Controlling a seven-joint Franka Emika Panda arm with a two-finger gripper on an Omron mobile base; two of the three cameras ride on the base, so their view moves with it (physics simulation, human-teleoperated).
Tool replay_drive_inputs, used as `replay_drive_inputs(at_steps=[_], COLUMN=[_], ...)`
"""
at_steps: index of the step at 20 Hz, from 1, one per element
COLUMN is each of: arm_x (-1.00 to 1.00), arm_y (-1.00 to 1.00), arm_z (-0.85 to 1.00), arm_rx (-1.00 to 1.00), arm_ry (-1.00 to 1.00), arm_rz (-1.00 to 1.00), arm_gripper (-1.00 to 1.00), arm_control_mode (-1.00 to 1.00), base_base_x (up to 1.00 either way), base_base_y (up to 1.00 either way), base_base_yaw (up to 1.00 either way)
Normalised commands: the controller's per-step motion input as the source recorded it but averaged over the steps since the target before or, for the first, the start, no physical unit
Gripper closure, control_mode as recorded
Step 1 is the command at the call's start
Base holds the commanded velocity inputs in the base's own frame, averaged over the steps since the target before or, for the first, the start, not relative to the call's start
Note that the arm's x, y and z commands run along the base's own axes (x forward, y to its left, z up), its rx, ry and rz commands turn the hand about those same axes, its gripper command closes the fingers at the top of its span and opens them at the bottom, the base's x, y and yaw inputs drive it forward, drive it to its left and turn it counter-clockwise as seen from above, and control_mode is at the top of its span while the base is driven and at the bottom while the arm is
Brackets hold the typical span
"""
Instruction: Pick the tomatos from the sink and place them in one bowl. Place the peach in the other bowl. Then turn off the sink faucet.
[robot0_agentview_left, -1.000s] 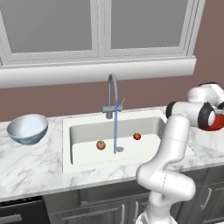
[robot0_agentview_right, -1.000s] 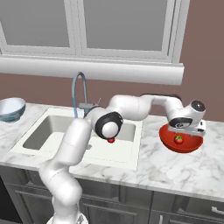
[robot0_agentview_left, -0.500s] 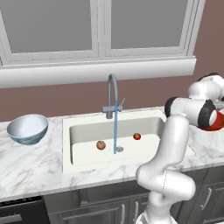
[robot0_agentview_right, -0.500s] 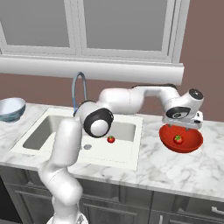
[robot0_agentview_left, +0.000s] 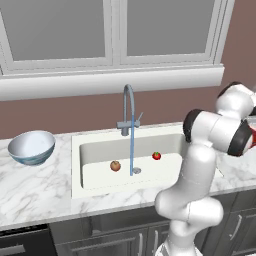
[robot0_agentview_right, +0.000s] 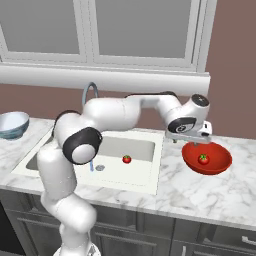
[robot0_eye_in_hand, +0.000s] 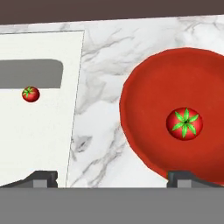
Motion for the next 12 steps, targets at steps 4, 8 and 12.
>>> replay_drive_inputs(at_steps=[4, 8, 12], arm_x=[-0.45, -0.45, -0.36], arm_y=[0.91, 0.96, 1.00], arm_z=[0.29, 0.17, 0.10], arm_rx=[-0.11, -0.12, -0.06], arm_ry=[0.00, 0.00, 0.00], arm_rz=[0.00, 0.00, 0.00], arm_gripper=[-1.00, -1.00, -1.00], arm_control_mode=[-1.00, -1.00, -1.00], base_base_x=[0.00, 0.00, 0.00], base_base_y=[0.00, 0.00, 0.00], base_base_yaw=[0.00, 0.00, 0.00])
